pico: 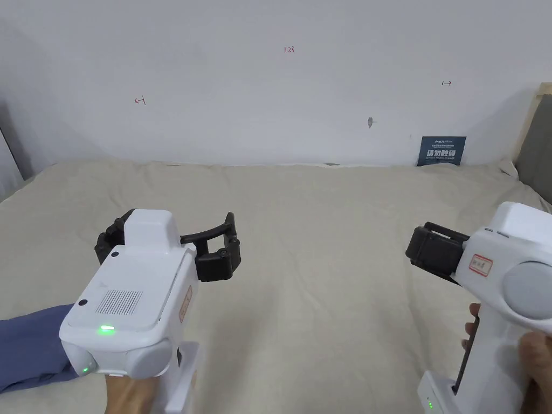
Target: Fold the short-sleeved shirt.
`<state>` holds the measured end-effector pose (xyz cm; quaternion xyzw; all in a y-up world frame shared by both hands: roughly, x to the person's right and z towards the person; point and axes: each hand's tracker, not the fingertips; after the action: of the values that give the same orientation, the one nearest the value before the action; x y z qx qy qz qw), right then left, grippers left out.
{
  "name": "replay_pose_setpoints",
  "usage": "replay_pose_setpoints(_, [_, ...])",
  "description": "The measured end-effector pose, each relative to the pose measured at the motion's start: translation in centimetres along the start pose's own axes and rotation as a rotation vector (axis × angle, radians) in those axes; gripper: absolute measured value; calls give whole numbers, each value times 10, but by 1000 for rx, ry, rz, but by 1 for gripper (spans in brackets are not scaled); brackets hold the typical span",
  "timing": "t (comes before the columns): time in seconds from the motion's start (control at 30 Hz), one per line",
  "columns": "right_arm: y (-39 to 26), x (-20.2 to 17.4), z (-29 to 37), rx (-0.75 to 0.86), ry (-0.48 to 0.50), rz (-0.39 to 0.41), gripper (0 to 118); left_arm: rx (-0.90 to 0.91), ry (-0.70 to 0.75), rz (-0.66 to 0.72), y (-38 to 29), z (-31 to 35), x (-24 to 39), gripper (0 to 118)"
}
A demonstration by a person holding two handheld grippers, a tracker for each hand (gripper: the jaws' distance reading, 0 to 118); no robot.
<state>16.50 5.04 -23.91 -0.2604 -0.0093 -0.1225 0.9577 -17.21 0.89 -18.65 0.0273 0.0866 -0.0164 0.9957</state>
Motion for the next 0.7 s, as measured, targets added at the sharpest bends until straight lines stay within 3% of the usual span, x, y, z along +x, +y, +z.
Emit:
replay_pose_setpoints(0.13, [-1,-5,0,-6,-58,56,118,1,-1,-1,0,0,0,118])
replay_pose_setpoints(0.27, [-6,-6,-3,26,-54,107,118,-1,1,-2,0,0,-1,118])
replay_pose_setpoints(0.33, [-7,-3,-6,31,-17,125,118,1,2,-4,0,0,-1,118])
replay_pose_setpoints(0.57, [-11,-10,-9,48,-34,161,118,3,0,-9,1,0,-1,118])
replay_pose_setpoints(0.7, [-18,-7,-9,156,21,179,118,5,-3,-5,1,0,-2,118])
